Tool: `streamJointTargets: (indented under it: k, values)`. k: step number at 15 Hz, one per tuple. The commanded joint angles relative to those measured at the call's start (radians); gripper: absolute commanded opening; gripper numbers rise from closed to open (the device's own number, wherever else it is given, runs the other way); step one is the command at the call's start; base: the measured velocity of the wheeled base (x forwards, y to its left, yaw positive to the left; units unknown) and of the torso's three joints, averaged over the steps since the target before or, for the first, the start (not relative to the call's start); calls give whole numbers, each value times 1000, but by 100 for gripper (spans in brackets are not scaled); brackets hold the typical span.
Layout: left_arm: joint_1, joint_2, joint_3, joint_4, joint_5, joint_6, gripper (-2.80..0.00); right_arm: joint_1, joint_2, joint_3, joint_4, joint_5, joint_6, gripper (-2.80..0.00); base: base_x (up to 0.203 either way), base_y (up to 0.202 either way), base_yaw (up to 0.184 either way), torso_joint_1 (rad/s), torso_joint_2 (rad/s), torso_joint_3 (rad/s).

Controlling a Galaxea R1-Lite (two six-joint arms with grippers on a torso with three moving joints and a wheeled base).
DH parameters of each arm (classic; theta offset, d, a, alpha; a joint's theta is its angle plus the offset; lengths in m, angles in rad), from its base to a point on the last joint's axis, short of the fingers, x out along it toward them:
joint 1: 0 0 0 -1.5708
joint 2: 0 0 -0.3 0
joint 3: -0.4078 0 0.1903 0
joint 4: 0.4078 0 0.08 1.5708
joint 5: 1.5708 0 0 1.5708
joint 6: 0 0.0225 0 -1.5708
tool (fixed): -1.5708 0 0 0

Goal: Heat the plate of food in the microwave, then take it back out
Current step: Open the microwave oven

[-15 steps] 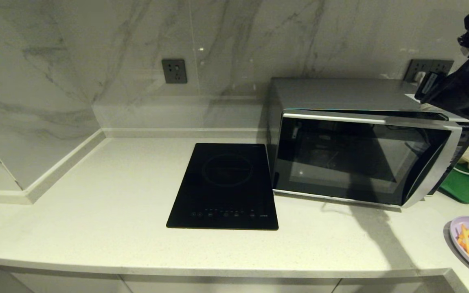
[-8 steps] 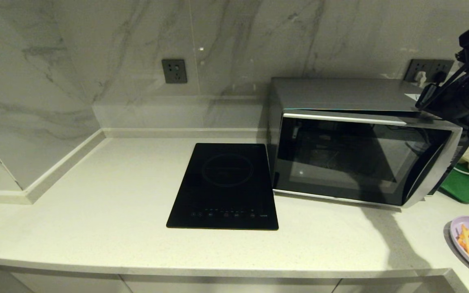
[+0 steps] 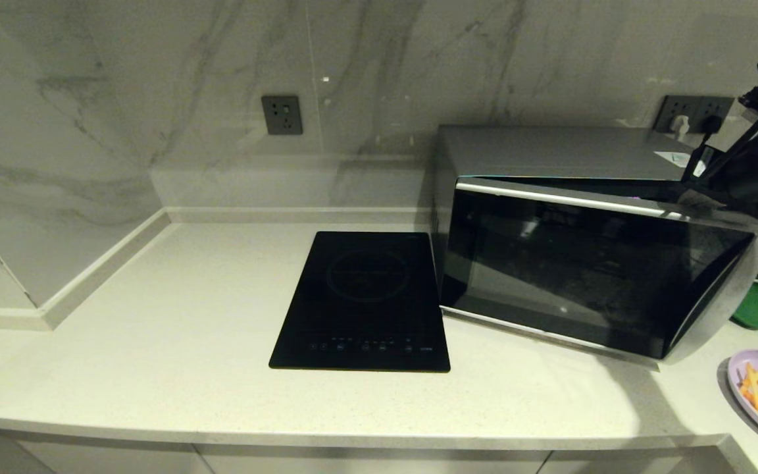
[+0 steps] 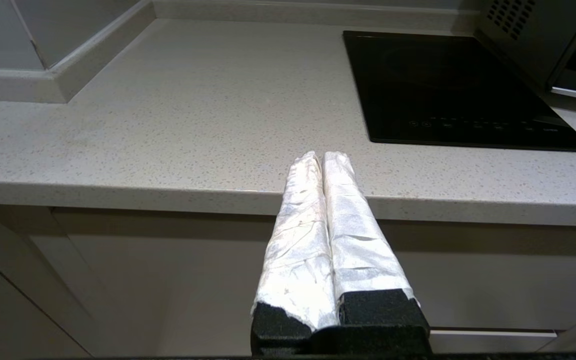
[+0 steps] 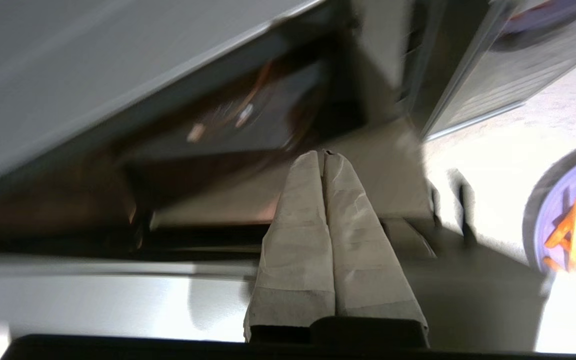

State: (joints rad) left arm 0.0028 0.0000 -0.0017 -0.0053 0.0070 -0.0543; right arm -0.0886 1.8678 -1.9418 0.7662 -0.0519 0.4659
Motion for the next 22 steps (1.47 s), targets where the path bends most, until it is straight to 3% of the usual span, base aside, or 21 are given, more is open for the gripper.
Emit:
streamJointTargets:
  k: [1,4,8,11,15,22]
  values:
    - [0,0,0,-1,1,-1,-280,3,-89,11,80,52,-53,-280,0,0,0,0,0,0]
    - [0,0,0,-1,1,-1,-280,4,-146,20,191,135,-101,-280,0,0,0,0,0,0]
    - [0,0,0,-1,1,-1,-280,17,-198,116,192,146,-152,-280,0,0,0,0,0,0]
    - [0,0,0,-1,1,-1,-280,62,-251,201,192,200,-195,-280,0,0,0,0,0,0]
    - [0,0,0,-1,1,-1,-280,202,-320,322,192,222,-297,-280,0,0,0,0,0,0]
    - [0,0,0,-1,1,-1,-280,470,-412,408,192,218,-330,-280,0,0,0,0,0,0]
